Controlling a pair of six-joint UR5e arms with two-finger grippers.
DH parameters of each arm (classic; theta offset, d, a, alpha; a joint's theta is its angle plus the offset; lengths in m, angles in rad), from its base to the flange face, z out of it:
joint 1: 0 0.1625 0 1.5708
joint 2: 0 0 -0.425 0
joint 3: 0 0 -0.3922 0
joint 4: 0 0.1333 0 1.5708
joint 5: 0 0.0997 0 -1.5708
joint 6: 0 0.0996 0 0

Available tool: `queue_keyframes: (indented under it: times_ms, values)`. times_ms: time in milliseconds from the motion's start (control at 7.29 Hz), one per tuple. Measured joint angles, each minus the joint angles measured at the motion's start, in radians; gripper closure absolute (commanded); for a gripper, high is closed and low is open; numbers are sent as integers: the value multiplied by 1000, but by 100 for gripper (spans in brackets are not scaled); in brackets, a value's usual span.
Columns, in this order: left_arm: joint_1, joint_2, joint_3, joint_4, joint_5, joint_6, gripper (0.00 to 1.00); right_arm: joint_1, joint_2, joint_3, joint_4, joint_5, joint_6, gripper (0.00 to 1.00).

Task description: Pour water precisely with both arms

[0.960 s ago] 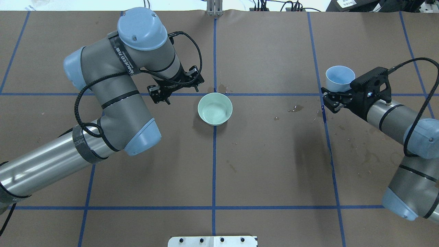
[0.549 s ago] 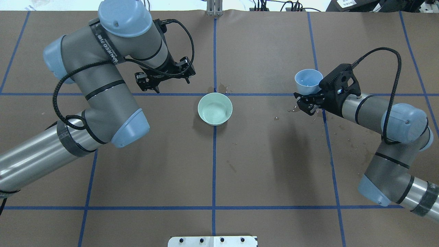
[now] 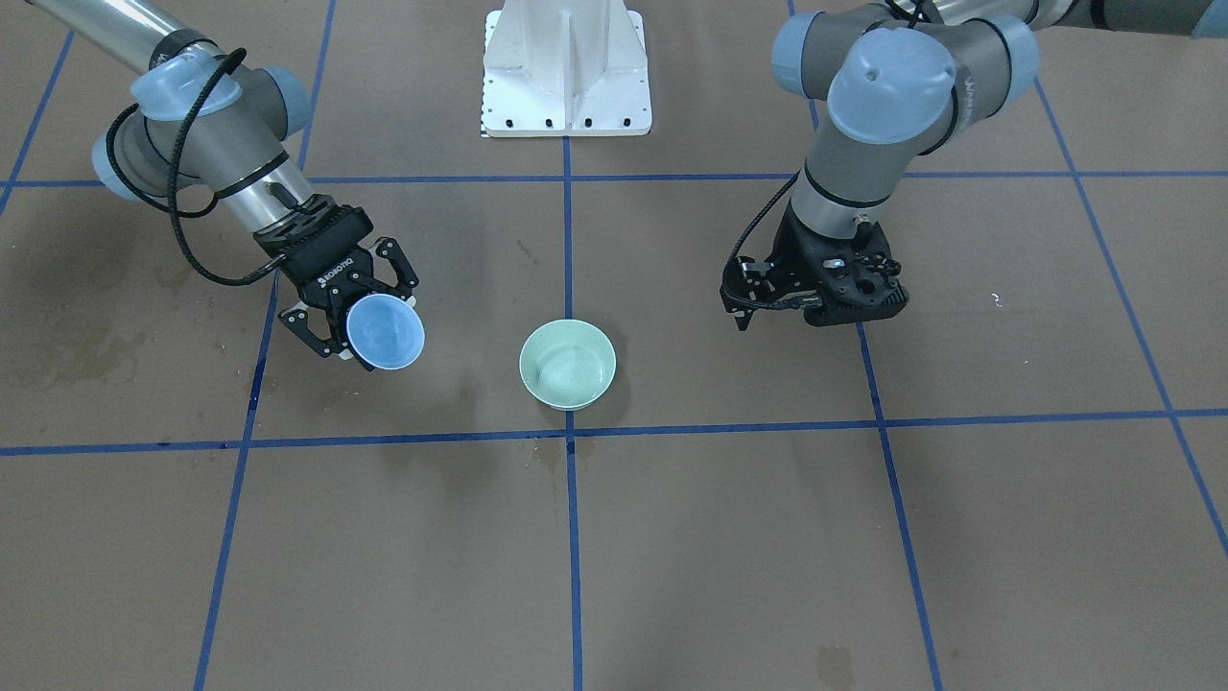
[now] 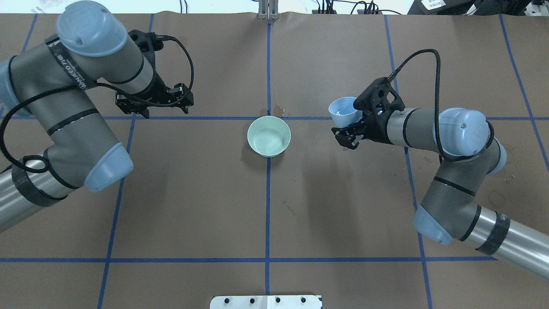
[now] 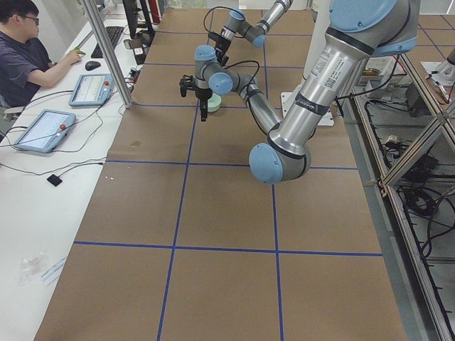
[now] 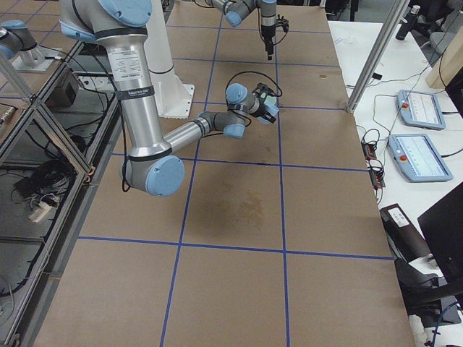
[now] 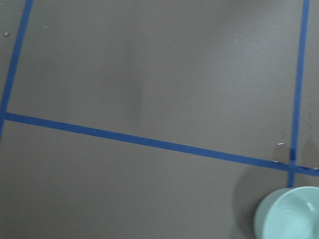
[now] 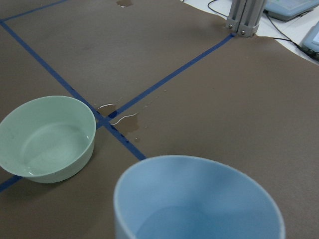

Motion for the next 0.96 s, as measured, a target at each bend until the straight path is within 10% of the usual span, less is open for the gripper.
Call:
queue_keyframes:
  times_ms: [960]
  values:
    - [-53,99,-13,-10,0,104,0,-136,183,-12,-224,-85,9,100]
